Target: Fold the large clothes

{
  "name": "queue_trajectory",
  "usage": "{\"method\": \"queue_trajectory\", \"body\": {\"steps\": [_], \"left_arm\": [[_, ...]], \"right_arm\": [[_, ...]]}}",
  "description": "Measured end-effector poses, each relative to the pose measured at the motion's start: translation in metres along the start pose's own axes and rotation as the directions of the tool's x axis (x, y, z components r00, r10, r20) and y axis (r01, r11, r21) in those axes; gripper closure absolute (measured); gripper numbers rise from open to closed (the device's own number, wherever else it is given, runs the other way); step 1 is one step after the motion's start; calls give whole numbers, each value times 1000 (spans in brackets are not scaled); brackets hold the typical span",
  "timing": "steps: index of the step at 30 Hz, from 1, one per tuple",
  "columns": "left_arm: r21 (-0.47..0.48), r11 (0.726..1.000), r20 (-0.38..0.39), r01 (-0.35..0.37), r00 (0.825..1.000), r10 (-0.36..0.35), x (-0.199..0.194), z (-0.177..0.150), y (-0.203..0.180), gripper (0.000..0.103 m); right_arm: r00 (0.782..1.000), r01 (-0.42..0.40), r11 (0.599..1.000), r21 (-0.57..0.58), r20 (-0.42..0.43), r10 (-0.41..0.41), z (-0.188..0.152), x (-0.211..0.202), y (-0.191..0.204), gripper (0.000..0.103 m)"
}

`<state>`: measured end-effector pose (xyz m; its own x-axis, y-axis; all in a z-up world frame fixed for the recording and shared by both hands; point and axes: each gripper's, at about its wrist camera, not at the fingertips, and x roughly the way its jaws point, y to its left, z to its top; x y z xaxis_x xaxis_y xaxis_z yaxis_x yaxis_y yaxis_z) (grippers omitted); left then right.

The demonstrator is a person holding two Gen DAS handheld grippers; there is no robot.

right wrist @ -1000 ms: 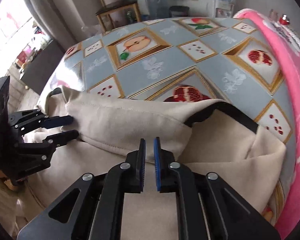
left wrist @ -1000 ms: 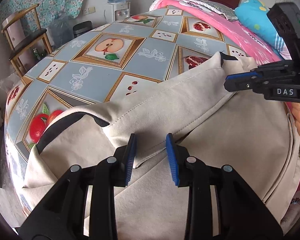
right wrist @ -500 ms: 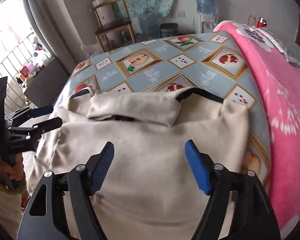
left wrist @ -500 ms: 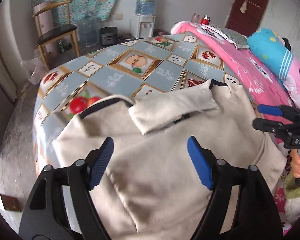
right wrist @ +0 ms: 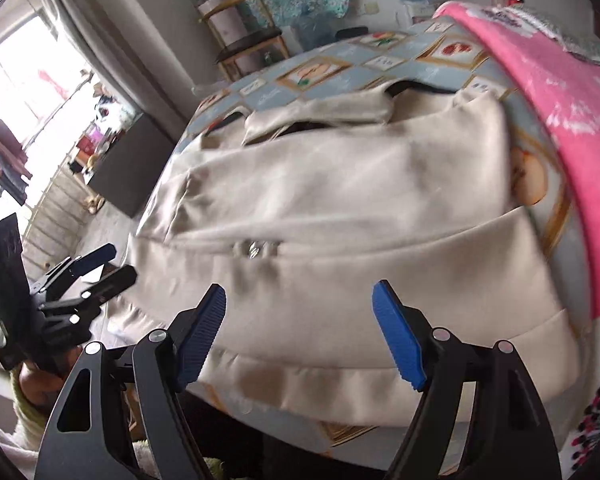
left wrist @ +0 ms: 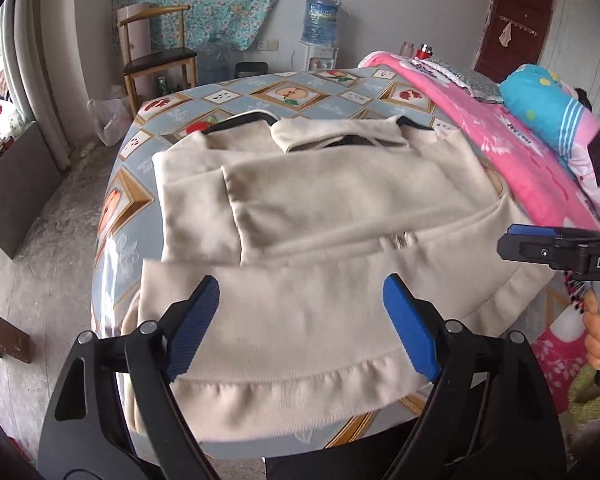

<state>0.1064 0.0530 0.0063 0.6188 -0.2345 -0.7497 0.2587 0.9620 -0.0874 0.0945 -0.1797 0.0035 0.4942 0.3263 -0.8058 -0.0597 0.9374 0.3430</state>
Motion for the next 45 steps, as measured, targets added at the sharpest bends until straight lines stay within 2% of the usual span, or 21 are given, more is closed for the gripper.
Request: {"method": "queue_trajectory", "body": {"steps": [1, 3, 6, 8, 9, 10, 12, 13, 14, 16, 20, 23, 25, 30, 31, 34, 35, 37, 40, 43, 45], "left_arm": [[2, 1000, 2, -17, 1000, 17, 2, -7, -2, 23], [-12, 1000, -5, -7, 1000, 7, 6, -18, -3, 23], [-9, 1000, -25, -7, 1000, 7, 18, -28, -4, 27], [22, 999, -41, -27, 999, 28, 27, -33, -7, 40], [40, 999, -49, -33, 998, 35, 32, -36, -9, 43], [53, 998, -57, -35, 998, 38, 37, -39, -9, 50], [81, 996, -25, -44, 999, 46, 37, -43, -12, 56], [100, 994, -13, -39, 999, 41, 37, -44, -13, 68], [113, 993, -3, -39, 999, 40, 36, -45, -15, 87], [149, 988, 8, -41, 999, 40, 35, -45, -20, 100], [231, 969, 84, -86, 994, 68, 20, -39, -30, 102], [219, 972, 150, -90, 987, 57, -1, -27, -26, 102], [203, 975, 167, -86, 985, 52, -3, -21, -21, 102], [198, 977, 67, -82, 995, 70, 38, -25, -18, 101], [196, 978, 43, -77, 997, 70, 46, -28, -17, 101], [186, 980, 40, -70, 997, 64, 47, -32, -16, 101], [183, 981, 38, -69, 997, 63, 47, -32, -16, 101], [182, 981, 37, -66, 998, 60, 47, -32, -15, 101], [192, 979, 37, -73, 997, 67, 47, -34, -16, 101], [200, 977, 37, -77, 997, 71, 46, -34, -17, 101], [205, 976, 36, -80, 997, 74, 46, -35, -18, 101]], "right_arm": [[1000, -3, 1000, -16, -10, 3, 0, 6, 8, 29], [1000, 15, 998, -53, -27, -16, 1, 20, 23, 29], [996, 79, 989, -121, -36, -84, 2, 40, 40, 31], [992, 95, 984, -152, -71, -107, 0, 55, 44, 43], [987, 116, 980, -164, -94, -133, -3, 64, 45, 49], [979, 151, 973, -177, -110, -172, -5, 72, 46, 59], [979, 167, 963, -213, -76, -187, -9, 69, 51, 64], [975, 194, 957, -217, -65, -213, -9, 68, 51, 82], [971, 211, 952, -223, -61, -229, -9, 68, 50, 89], [978, 183, 965, -189, -63, -197, -9, 64, 45, 97], [974, 218, 954, -206, -9, -225, -8, 51, 54, 100], [977, 213, 958, -191, 52, -207, 2, 32, 59, 100], [977, 210, 961, -183, 73, -199, 9, 30, 58, 100], [967, 254, 946, -202, 31, -253, 8, 75, 49, 100], [971, 241, 951, -194, 44, -237, 6, 74, 47, 100], [981, 191, 970, -148, 49, -185, 8, 52, 35, 100], [979, 201, 970, -134, 66, -194, 9, 42, 29, 100], [968, 237, 967, -91, 104, -227, 10, 17, 11, 97], [938, 328, 944, -20, 124, -324, 9, -13, -23, 97], [922, 381, 924, 34, 59, -383, 6, -10, -60, 96], [900, 434, 900, 43, 30, -436, 5, 6, -81, 96]]}}
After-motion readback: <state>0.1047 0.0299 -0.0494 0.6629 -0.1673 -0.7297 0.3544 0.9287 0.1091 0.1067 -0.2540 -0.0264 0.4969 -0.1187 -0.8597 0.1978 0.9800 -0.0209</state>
